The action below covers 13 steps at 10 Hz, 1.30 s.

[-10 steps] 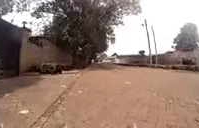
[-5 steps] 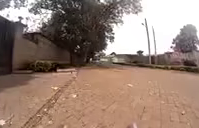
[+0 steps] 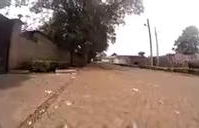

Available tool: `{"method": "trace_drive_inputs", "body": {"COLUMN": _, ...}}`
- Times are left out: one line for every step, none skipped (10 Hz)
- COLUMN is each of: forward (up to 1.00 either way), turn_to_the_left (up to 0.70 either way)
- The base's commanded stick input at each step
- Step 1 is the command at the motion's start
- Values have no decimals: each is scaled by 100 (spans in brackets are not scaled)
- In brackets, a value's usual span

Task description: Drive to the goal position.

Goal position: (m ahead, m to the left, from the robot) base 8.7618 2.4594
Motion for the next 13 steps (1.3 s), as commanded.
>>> {"method": "trace_drive_inputs", "body": {"forward": 70, "turn_to_the_left": 0}}
{"method": "trace_drive_inputs", "body": {"forward": 70, "turn_to_the_left": 0}}
{"method": "trace_drive_inputs", "body": {"forward": 70, "turn_to_the_left": 0}}
{"method": "trace_drive_inputs", "body": {"forward": 70, "turn_to_the_left": 0}}
{"method": "trace_drive_inputs", "body": {"forward": 70, "turn_to_the_left": 0}}
{"method": "trace_drive_inputs", "body": {"forward": 70, "turn_to_the_left": 0}}
{"method": "trace_drive_inputs", "body": {"forward": 70, "turn_to_the_left": 0}}
{"method": "trace_drive_inputs", "body": {"forward": 70, "turn_to_the_left": 0}}
{"method": "trace_drive_inputs", "body": {"forward": 70, "turn_to_the_left": 0}}
{"method": "trace_drive_inputs", "body": {"forward": 70, "turn_to_the_left": 0}}
{"method": "trace_drive_inputs", "body": {"forward": 70, "turn_to_the_left": 0}}
{"method": "trace_drive_inputs", "body": {"forward": 70, "turn_to_the_left": 0}}
{"method": "trace_drive_inputs", "body": {"forward": 70, "turn_to_the_left": 0}}
